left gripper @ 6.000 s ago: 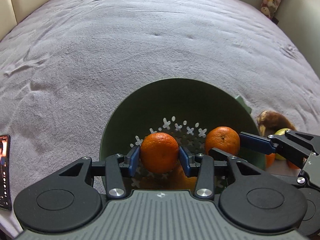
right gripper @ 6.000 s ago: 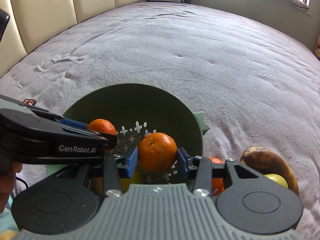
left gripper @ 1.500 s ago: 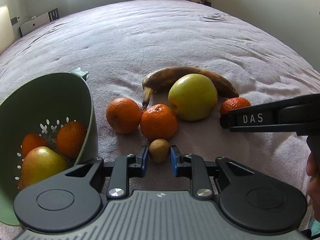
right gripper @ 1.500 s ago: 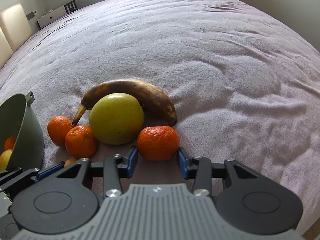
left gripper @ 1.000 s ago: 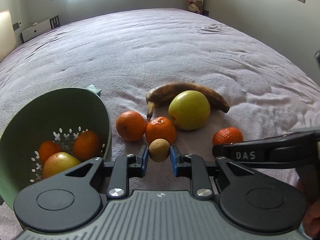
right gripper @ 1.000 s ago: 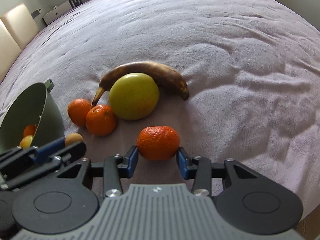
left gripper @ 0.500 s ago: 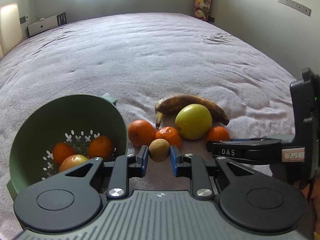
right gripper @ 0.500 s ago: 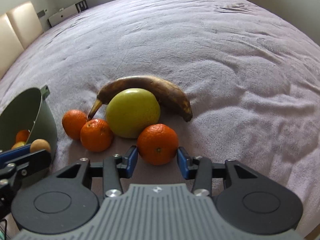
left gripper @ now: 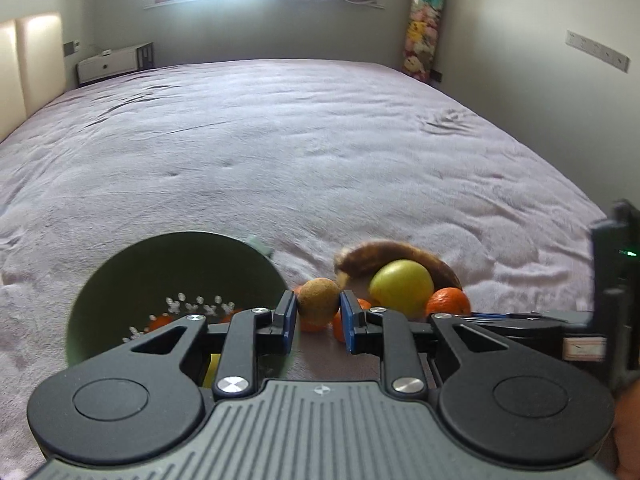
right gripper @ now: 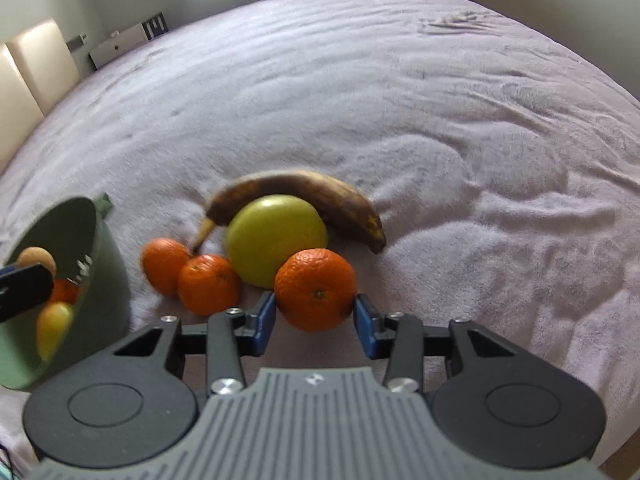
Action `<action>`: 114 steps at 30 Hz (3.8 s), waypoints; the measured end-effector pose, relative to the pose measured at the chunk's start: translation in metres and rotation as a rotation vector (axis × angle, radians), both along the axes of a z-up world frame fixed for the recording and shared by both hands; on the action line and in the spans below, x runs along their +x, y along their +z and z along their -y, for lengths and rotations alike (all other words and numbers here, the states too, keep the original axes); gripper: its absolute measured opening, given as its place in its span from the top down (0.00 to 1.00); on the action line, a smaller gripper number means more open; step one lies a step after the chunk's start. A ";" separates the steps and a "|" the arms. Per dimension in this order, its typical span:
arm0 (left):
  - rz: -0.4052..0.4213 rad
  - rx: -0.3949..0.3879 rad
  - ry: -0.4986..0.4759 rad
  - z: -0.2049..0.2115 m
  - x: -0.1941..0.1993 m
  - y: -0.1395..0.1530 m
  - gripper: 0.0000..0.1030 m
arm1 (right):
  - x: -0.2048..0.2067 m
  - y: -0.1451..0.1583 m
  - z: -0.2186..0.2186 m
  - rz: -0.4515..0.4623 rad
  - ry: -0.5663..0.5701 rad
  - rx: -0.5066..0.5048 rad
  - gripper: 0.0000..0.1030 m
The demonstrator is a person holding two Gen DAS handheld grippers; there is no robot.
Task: Organize fruits
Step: 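Carry the kiwi in the left gripper and tangerine in the right gripper over the green colander, then open the left gripper releasing the kiwi while the right gripper releases the tangerine into the colander, then move both grippers back from the colander to the remaining fruit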
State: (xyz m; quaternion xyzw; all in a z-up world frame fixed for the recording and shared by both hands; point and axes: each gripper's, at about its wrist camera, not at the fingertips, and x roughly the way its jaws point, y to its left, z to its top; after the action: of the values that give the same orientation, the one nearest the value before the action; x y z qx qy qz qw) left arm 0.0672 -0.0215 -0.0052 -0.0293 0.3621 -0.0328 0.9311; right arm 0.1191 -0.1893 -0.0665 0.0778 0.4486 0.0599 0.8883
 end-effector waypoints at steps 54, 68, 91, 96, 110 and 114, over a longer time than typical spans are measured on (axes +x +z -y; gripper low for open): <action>-0.394 -0.082 0.325 -0.144 0.052 -0.053 0.75 | 0.017 0.004 -0.192 0.179 0.648 -0.155 0.62; -0.397 -0.056 0.312 -0.140 0.053 -0.055 0.75 | 0.015 0.001 -0.191 0.184 0.646 -0.163 0.66; -0.317 -0.060 0.277 -0.123 0.043 -0.025 0.56 | -0.006 0.038 -0.162 0.280 0.548 -0.184 0.44; -0.255 -0.086 0.246 -0.114 0.038 -0.010 0.56 | -0.011 0.049 -0.141 0.273 0.477 -0.188 0.42; -0.102 -0.049 0.051 -0.061 0.022 0.016 0.56 | -0.018 0.060 -0.061 0.144 0.212 -0.123 0.41; -0.082 -0.021 -0.012 -0.045 0.019 0.014 0.56 | -0.025 0.058 -0.045 0.122 0.181 -0.128 0.41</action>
State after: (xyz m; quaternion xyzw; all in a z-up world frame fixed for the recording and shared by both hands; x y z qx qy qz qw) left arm 0.0860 0.0232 0.0084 -0.0380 0.4000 -0.0409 0.9148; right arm 0.0938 -0.1444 -0.0082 -0.0235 0.4019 0.1159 0.9080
